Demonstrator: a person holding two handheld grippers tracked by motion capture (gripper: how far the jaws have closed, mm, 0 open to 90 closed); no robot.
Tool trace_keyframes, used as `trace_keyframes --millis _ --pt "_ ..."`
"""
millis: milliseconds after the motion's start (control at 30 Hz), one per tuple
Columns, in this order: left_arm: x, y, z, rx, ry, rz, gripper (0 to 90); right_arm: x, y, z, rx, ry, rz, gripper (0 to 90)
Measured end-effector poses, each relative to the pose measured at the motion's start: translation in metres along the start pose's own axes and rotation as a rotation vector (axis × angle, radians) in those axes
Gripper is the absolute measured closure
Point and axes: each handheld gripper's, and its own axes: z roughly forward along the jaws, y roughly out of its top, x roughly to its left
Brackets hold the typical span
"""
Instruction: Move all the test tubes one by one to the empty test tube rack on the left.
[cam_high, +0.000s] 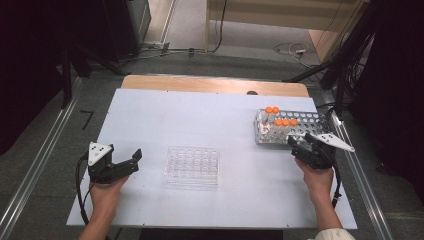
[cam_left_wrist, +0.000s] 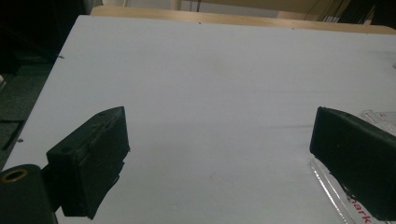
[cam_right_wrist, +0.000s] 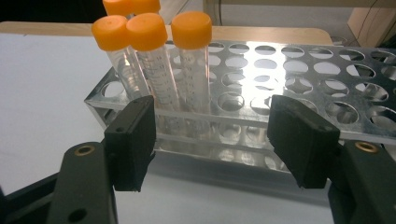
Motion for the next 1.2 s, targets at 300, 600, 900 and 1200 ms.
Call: trace_keyframes --millis 300,600,900,1200 --pt "0.000 0.000 0.000 0.002 0.003 0.001 5.3 0.002 0.005 0.007 -0.008 -0.001 -0.009 35.7" --pt "0.001 0.000 0.000 0.003 0.009 0.001 5.3 0.002 0.008 0.020 -0.009 -0.018 -0.010 49.3" --pt "0.001 0.000 0.000 0.001 0.011 -0.002 5.4 0.006 0.009 0.031 -0.012 -0.020 -0.021 55.9" --pt "0.001 0.000 -0.001 0.001 0.013 -0.001 5.4 0.007 0.009 0.039 -0.010 -0.027 -0.027 62.7"
